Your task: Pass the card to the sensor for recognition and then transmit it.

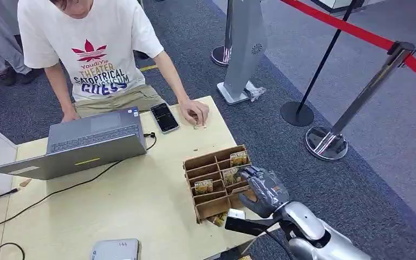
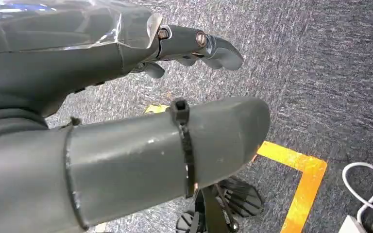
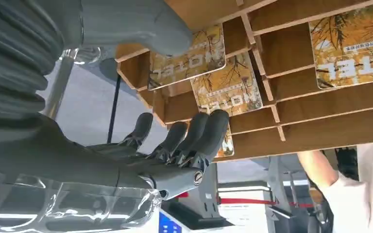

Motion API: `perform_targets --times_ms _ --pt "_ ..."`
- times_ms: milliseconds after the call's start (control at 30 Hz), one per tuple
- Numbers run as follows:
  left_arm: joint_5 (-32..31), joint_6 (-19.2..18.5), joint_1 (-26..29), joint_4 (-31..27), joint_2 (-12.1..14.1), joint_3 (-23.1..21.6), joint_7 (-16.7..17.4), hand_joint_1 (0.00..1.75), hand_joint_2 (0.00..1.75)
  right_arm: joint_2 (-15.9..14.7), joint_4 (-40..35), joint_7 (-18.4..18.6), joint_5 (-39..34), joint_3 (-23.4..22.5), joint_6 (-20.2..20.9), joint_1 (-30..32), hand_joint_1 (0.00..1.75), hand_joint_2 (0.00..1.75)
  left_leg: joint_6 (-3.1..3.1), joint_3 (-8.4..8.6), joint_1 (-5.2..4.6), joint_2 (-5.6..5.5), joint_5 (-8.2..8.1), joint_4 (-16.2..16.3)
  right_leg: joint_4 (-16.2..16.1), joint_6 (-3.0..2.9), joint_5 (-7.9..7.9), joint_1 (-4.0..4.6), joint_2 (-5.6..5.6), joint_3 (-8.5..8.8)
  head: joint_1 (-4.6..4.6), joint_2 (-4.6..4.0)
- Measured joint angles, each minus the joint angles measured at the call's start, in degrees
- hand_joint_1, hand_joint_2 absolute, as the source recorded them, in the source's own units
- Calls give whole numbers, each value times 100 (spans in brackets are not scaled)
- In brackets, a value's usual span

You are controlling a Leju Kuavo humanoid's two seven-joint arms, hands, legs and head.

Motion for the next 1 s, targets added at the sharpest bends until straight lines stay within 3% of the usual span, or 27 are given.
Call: perform_targets --times_ms 300,833,933,1000 --pt "-2 -2 56 0 2 0 39 0 0 -11 53 13 -39 -70 4 2 96 175 0 1 0 0 0 0 0 0 0 0 0 -1 0 0" --pt "-31 -28 74 0 61 0 98 0 0 -20 105 17 -44 -103 2 14 89 175 0 1 0 0 0 0 0 0 0 0 0 -1 0 0" --pt "-35 -33 74 0 79 0 101 0 0 -20 105 17 -44 -107 4 23 93 175 0 1 0 0 0 0 0 0 0 0 0 -1 0 0" --pt "-35 -44 75 0 98 0 103 0 0 -24 105 17 -52 -114 4 32 106 175 0 0 0 0 0 0 0 0 0 0 0 -1 0 0"
